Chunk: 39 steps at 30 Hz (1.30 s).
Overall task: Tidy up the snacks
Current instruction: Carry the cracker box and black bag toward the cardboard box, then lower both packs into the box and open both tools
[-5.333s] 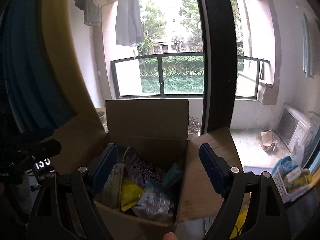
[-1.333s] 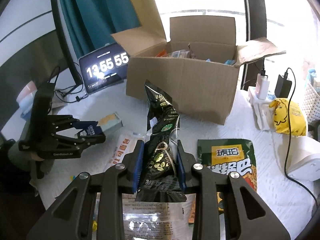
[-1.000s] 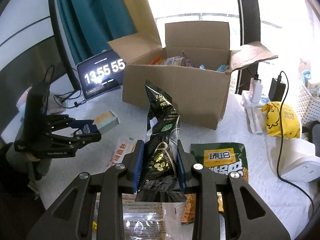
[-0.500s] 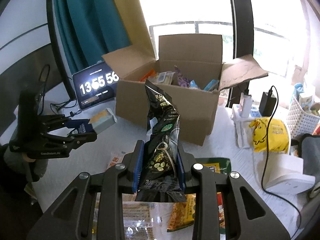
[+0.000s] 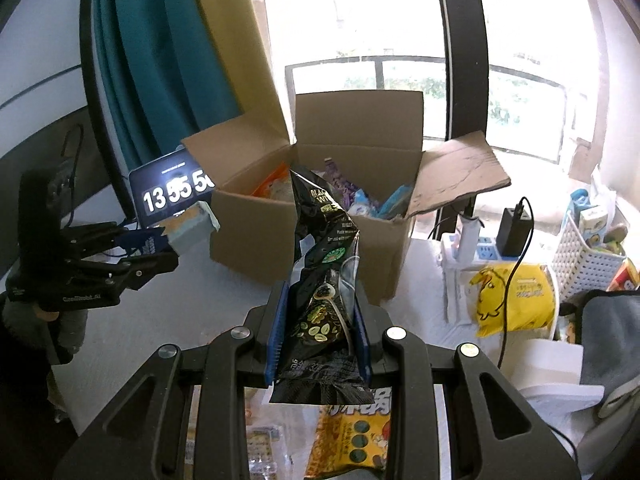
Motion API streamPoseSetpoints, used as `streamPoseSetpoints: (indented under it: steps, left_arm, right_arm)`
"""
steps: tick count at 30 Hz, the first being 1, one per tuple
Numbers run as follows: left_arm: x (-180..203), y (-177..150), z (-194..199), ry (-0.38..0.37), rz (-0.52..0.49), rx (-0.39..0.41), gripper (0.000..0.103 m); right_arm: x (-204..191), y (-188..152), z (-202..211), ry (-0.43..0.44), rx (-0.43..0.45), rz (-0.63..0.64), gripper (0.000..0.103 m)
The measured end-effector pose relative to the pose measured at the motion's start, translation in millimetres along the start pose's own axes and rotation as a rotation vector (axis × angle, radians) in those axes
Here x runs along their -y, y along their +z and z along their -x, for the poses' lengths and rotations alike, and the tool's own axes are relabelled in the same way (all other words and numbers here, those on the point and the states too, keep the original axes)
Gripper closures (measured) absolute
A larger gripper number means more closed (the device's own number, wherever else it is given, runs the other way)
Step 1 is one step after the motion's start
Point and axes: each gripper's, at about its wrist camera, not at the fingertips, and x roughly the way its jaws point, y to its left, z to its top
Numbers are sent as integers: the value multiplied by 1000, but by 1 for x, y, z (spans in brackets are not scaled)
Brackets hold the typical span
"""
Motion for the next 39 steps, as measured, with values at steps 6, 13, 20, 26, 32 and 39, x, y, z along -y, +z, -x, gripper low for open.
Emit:
streamPoseSetpoints:
  steps: [6, 13, 20, 26, 32, 39]
  left_arm:
    - [-5, 21, 0, -12, 26, 46, 52]
    - [-5, 42, -1, -21, 21, 94, 52]
    - [-9, 63, -9, -29, 23, 135, 52]
    - [-16, 78, -19, -38, 35, 166, 52]
    - [-22, 93, -33, -85, 61, 201, 52]
    - [-32, 114, -59, -119, 103, 208, 52]
  right_arm:
    - [4, 14, -1, -19, 21, 9, 71]
    - [6, 29, -6, -34, 42, 21, 71]
    - [8, 49, -13, -52, 72, 20, 71]
    - [10, 66, -20, -67, 94, 12, 71]
    - [18, 79, -32, -83, 108, -22, 71]
    - [26, 95, -51, -122, 129, -54, 71]
